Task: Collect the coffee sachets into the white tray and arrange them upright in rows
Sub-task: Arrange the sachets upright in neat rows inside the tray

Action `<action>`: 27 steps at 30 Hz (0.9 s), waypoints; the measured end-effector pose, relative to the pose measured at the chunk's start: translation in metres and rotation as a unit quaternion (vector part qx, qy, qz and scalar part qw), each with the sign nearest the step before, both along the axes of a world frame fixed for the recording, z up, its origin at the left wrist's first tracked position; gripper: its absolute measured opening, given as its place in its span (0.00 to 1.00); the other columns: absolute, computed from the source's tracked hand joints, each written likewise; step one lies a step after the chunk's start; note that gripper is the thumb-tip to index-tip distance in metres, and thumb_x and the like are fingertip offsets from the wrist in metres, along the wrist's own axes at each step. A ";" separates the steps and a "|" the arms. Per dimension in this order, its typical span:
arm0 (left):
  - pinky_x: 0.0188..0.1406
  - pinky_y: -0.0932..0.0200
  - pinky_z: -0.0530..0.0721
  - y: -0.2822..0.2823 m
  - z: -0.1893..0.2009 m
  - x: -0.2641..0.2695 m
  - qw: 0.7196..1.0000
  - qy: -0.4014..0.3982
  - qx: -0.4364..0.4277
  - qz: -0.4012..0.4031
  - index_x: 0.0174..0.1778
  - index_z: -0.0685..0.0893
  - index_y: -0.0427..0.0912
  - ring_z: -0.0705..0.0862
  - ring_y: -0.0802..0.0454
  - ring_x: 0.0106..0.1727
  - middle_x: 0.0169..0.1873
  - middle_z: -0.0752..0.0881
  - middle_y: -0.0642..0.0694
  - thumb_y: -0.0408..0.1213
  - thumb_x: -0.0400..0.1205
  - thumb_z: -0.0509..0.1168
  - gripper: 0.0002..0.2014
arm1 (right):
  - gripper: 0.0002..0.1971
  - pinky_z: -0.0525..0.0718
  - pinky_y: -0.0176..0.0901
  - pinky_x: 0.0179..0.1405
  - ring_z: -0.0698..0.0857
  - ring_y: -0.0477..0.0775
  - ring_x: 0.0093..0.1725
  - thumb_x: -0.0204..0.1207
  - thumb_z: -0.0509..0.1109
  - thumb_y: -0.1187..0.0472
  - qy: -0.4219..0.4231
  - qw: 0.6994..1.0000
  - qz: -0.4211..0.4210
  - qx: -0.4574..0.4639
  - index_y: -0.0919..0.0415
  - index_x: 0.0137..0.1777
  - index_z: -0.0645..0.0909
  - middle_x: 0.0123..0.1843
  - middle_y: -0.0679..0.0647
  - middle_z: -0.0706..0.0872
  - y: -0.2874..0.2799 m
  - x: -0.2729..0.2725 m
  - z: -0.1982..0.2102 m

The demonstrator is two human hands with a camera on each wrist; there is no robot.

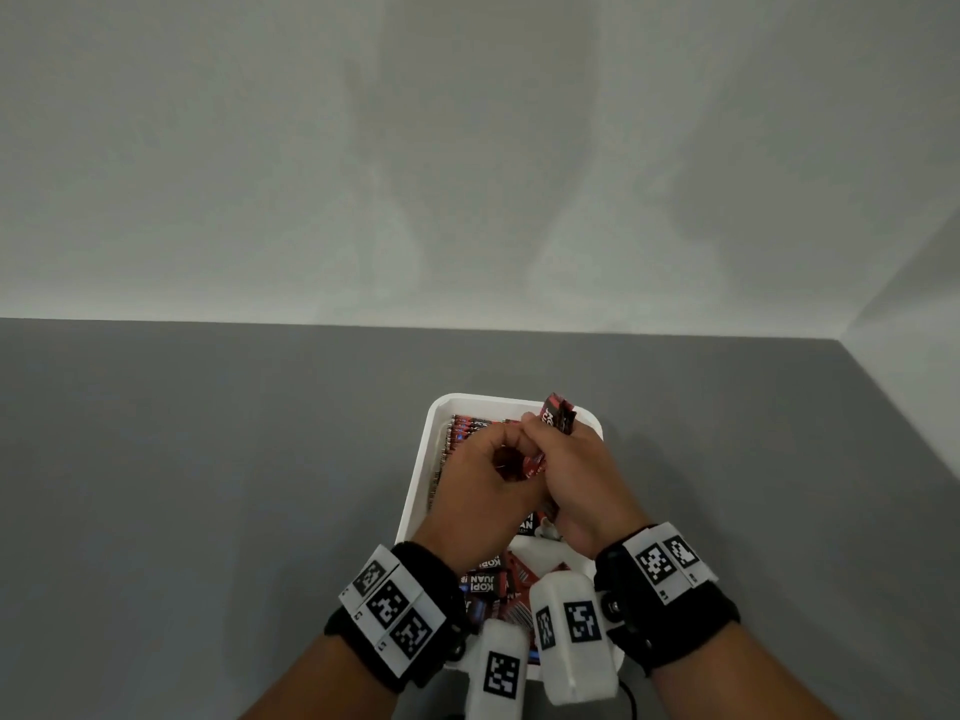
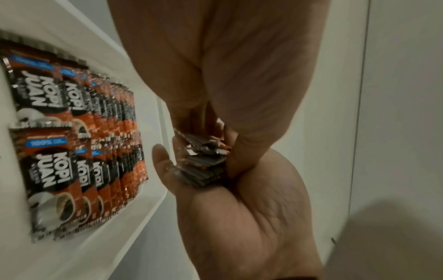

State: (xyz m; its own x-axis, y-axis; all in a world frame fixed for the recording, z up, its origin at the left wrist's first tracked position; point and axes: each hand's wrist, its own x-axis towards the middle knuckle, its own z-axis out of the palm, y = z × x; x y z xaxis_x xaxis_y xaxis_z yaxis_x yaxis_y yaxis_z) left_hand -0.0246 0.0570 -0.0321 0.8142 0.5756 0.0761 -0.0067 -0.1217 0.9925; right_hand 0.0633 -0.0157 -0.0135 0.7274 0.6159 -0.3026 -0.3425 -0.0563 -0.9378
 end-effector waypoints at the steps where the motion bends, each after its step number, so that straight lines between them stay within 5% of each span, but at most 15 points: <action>1: 0.50 0.37 0.90 0.002 -0.001 0.000 1.000 0.006 0.009 -0.006 0.44 0.86 0.44 0.90 0.37 0.46 0.41 0.91 0.45 0.27 0.73 0.75 0.09 | 0.09 0.86 0.48 0.44 0.91 0.53 0.42 0.87 0.66 0.60 0.012 1.000 0.011 0.005 0.61 0.47 0.84 0.40 0.56 0.90 -0.001 0.000 0.001; 5: 0.43 0.38 0.88 0.010 0.000 0.000 0.998 0.027 0.042 -0.034 0.41 0.80 0.38 0.85 0.43 0.36 0.36 0.88 0.41 0.29 0.75 0.75 0.08 | 0.05 0.83 0.36 0.29 0.90 0.45 0.35 0.89 0.64 0.58 0.066 0.995 0.073 0.027 0.58 0.54 0.80 0.37 0.52 0.90 -0.006 0.002 0.010; 7: 0.40 0.41 0.86 0.013 0.002 0.002 0.999 0.025 0.026 -0.032 0.38 0.78 0.36 0.83 0.47 0.34 0.35 0.87 0.36 0.29 0.75 0.75 0.10 | 0.09 0.86 0.41 0.38 0.90 0.49 0.42 0.87 0.67 0.53 0.070 0.991 0.110 0.031 0.59 0.54 0.79 0.45 0.56 0.89 -0.007 0.002 0.011; 10: 0.38 0.42 0.80 0.020 0.003 0.001 0.991 -0.008 -0.130 -0.009 0.37 0.76 0.31 0.80 0.40 0.34 0.34 0.82 0.22 0.30 0.76 0.76 0.14 | 0.44 0.85 0.49 0.64 0.87 0.47 0.64 0.67 0.82 0.41 0.007 0.990 0.135 0.024 0.51 0.81 0.69 0.68 0.51 0.84 -0.017 0.009 0.008; 12: 0.35 0.47 0.79 0.025 0.004 -0.001 0.973 -0.027 -0.229 -0.014 0.34 0.76 0.36 0.79 0.42 0.32 0.31 0.80 0.32 0.35 0.72 0.79 0.16 | 0.62 0.85 0.33 0.59 0.85 0.31 0.62 0.57 0.91 0.50 -0.146 0.971 0.190 -0.011 0.41 0.87 0.55 0.69 0.34 0.77 -0.029 0.015 0.015; 14: 0.32 0.53 0.84 0.026 0.007 -0.003 0.950 -0.049 -0.306 -0.046 0.34 0.76 0.36 0.82 0.45 0.30 0.36 0.81 0.37 0.31 0.71 0.79 0.15 | 0.68 0.78 0.19 0.55 0.78 0.17 0.62 0.54 0.93 0.60 -0.273 0.923 0.267 -0.046 0.41 0.87 0.50 0.67 0.22 0.70 -0.033 0.020 0.023; 16: 0.32 0.55 0.86 0.023 0.009 -0.003 0.935 -0.053 -0.343 -0.075 0.41 0.76 0.30 0.84 0.45 0.31 0.39 0.82 0.35 0.29 0.73 0.75 0.13 | 0.70 0.74 0.16 0.60 0.71 0.16 0.68 0.52 0.94 0.56 -0.345 0.888 0.295 -0.077 0.43 0.89 0.49 0.72 0.21 0.66 -0.031 0.023 0.023; 19: 0.38 0.55 0.89 0.021 0.008 -0.002 0.924 -0.057 -0.366 -0.099 0.57 0.77 0.24 0.88 0.44 0.36 0.43 0.84 0.32 0.32 0.78 0.71 0.17 | 0.65 0.75 0.18 0.61 0.73 0.24 0.70 0.54 0.93 0.54 -0.402 0.869 0.275 -0.088 0.45 0.88 0.55 0.76 0.35 0.72 -0.026 0.022 0.023; 23: 0.51 0.52 0.90 0.019 0.010 -0.002 0.916 -0.061 -0.373 -0.132 0.56 0.85 0.29 0.91 0.42 0.47 0.49 0.88 0.31 0.36 0.83 0.69 0.13 | 0.61 0.80 0.37 0.70 0.74 0.34 0.73 0.55 0.90 0.55 -0.444 0.846 0.277 -0.103 0.45 0.86 0.58 0.74 0.38 0.73 -0.023 0.019 0.017; 25: 0.52 0.51 0.89 0.018 0.011 -0.002 0.919 -0.059 -0.367 -0.133 0.55 0.88 0.33 0.90 0.41 0.48 0.50 0.88 0.31 0.35 0.82 0.71 0.10 | 0.62 0.80 0.44 0.72 0.72 0.37 0.75 0.54 0.90 0.54 -0.444 0.843 0.285 -0.107 0.45 0.87 0.57 0.76 0.38 0.71 -0.022 0.019 0.013; 27: 0.49 0.50 0.91 0.020 0.010 -0.002 0.924 -0.058 -0.360 -0.115 0.58 0.87 0.32 0.90 0.40 0.47 0.50 0.87 0.28 0.30 0.83 0.69 0.09 | 0.65 0.83 0.44 0.69 0.75 0.39 0.75 0.52 0.91 0.50 -0.385 0.871 0.293 -0.087 0.45 0.88 0.55 0.78 0.40 0.70 -0.024 0.020 0.011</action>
